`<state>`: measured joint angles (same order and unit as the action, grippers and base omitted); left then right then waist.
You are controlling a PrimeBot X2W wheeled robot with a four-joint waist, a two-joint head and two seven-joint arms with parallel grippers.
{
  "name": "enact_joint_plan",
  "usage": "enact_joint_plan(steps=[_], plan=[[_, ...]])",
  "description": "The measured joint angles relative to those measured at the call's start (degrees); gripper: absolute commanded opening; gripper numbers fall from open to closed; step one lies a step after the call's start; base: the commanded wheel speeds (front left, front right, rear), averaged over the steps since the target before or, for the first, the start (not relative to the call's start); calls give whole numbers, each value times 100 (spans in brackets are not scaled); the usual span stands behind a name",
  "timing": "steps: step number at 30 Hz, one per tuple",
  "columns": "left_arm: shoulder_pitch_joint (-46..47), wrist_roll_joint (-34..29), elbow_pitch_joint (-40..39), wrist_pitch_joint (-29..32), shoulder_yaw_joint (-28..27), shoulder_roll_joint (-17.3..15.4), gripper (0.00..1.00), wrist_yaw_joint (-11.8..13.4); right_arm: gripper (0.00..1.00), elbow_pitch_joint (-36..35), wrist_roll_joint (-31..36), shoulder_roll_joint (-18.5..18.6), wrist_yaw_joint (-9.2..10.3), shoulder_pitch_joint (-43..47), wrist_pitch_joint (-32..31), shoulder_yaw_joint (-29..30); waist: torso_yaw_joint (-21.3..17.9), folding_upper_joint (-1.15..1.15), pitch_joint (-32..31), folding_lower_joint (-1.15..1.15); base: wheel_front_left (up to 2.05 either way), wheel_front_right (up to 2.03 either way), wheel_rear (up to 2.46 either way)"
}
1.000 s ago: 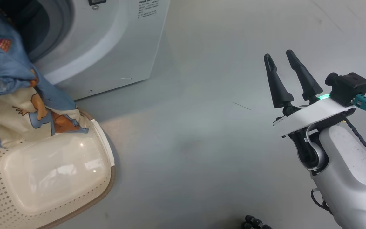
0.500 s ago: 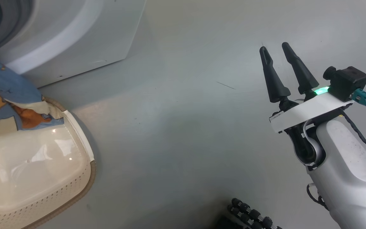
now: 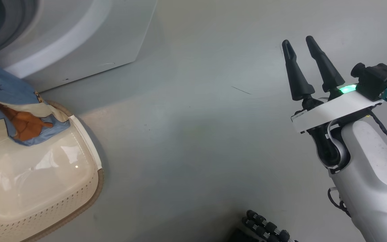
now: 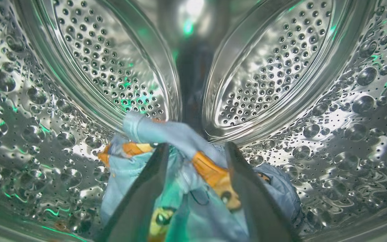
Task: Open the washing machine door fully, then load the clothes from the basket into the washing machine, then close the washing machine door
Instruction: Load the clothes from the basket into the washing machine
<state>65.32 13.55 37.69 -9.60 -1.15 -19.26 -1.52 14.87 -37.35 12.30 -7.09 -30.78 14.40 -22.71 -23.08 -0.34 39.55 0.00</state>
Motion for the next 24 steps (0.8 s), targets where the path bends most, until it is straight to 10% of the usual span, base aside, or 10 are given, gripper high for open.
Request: enact_joint_plan(steps=[24], plan=[[-823,54,205,-463,410,445,100,-370,100,83,109,53,0,0,0,56,504,0,-534,0,0,0,0]])
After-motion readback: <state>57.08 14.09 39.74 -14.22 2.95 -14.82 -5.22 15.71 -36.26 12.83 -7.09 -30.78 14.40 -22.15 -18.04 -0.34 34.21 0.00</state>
